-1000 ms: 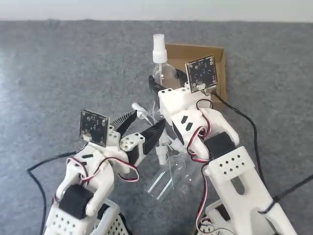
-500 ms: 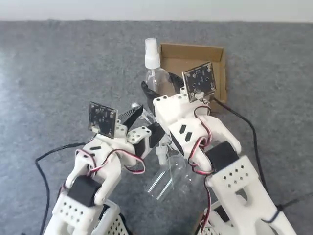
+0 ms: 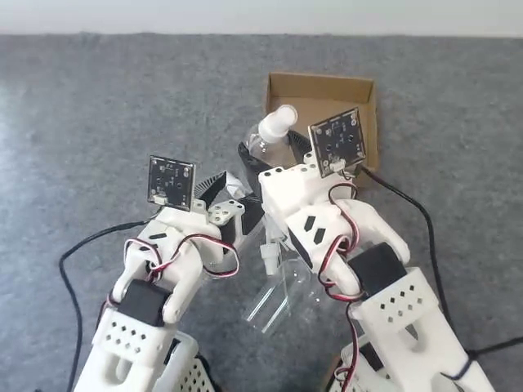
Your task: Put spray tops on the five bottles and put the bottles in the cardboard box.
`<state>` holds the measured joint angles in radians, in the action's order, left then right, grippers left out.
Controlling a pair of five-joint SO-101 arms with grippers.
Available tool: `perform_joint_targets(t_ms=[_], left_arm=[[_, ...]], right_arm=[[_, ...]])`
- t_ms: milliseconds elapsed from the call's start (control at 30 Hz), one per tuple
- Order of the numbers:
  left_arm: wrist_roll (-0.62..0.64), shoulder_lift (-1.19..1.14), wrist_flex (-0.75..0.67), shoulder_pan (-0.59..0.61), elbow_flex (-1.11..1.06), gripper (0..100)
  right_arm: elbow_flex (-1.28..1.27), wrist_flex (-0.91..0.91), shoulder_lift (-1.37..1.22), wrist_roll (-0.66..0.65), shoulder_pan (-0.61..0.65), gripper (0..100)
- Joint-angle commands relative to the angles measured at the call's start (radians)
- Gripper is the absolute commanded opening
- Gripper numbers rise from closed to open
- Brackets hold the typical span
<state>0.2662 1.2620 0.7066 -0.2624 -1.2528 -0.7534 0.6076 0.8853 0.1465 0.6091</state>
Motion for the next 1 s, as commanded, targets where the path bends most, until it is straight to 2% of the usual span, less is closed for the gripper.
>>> perform_joint_targets(t_ms=[0, 167, 333, 600, 833, 967], left_arm=[[-0.002, -0.011, -0.031, 0.021, 0.050, 26], [-0.002, -0.006, -0.031, 0.028, 0.050, 26], [0.000, -0.005, -0.051, 0.083, 0.051, 26], [0.000, -0.005, -0.044, 0.074, 0.051, 26], [0.000, -0.003, 0.066, 0.074, 0.107, 26], [0.000, -0.003, 0.077, 0.080, 0.114, 26]], right_arm=[[0.060, 0.030, 0.056, -0.012, 0.007, 0.9], [0.060, 0.051, 0.056, -0.012, 0.007, 0.9], [0.060, 0.053, 0.056, -0.012, 0.007, 0.9], [0.058, 0.051, 0.053, -0.043, 0.005, 0.9], [0.058, 0.018, 0.044, -0.060, -0.054, 0.9], [0.058, -0.022, 0.042, -0.066, -0.093, 0.9]])
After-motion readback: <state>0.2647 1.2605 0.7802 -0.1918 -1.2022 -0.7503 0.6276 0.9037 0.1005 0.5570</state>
